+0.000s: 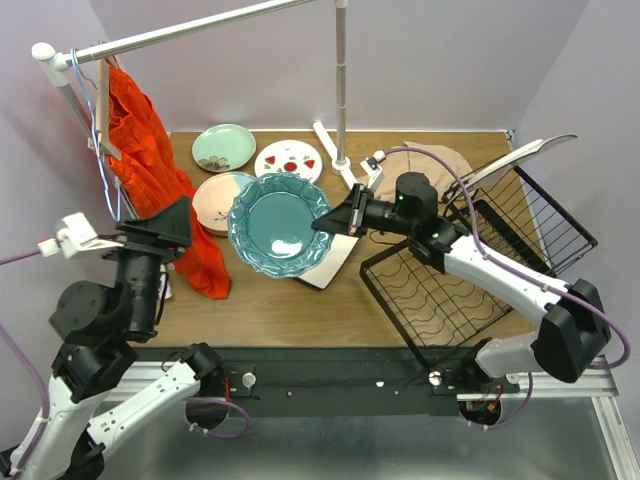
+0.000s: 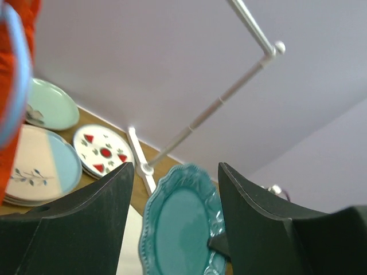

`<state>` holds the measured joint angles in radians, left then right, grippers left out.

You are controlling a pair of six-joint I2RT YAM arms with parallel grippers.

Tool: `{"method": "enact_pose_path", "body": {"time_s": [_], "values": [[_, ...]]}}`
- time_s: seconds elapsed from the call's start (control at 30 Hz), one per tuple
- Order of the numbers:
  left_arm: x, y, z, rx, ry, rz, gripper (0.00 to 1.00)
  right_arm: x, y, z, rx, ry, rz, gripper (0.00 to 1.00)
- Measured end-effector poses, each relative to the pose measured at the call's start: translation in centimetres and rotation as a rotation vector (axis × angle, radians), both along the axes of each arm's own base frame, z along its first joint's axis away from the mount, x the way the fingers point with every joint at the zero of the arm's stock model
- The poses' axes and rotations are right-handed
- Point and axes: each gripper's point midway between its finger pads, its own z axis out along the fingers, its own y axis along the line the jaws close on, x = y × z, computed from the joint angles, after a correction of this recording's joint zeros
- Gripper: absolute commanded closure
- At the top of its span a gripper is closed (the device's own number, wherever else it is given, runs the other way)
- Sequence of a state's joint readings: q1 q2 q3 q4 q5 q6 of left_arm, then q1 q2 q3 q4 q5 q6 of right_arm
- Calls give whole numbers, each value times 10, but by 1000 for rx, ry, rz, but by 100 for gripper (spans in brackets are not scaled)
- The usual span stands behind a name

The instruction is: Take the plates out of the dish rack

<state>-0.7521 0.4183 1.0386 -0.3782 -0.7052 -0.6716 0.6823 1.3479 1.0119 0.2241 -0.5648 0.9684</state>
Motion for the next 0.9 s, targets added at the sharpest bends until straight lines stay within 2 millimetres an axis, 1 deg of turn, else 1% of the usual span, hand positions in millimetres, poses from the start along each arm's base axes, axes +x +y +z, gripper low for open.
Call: {"method": "enact_pose_path", "body": {"time_s": [0.03, 0.1, 0.17, 0.23, 0.3, 0.4, 0.47, 0.57, 0.63, 0.73, 0.9], "values": [[-3, 10, 9, 2, -12, 33, 31, 1, 2, -6, -12, 12, -2, 99], [-9, 26, 24, 13, -35, 88, 31, 7, 8, -27, -56, 56, -26, 99], [-11, 33, 34, 24, -48, 113, 31, 6, 15, -45, -97, 93, -33, 99], [-11, 34, 42, 50, -56, 123, 31, 3, 24, -63, -136, 122, -33, 99], [-8, 32, 45, 74, -54, 127, 31, -5, 34, -81, -177, 146, -25, 99], [-3, 27, 42, 114, -41, 126, 31, -20, 49, -108, -242, 179, -8, 99], [-1, 24, 39, 131, -37, 120, 31, -33, 60, -133, -300, 203, 9, 99], [-2, 24, 38, 140, -41, 115, 31, -48, 67, -160, -374, 225, 16, 99], [-3, 25, 39, 137, -48, 113, 31, -56, 69, -172, -412, 232, 14, 99], [-5, 27, 41, 132, -56, 114, 31, -62, 73, -181, -439, 232, 7, 99], [-6, 26, 41, 131, -58, 110, 31, -61, 75, -195, -482, 216, -47, 99]]}}
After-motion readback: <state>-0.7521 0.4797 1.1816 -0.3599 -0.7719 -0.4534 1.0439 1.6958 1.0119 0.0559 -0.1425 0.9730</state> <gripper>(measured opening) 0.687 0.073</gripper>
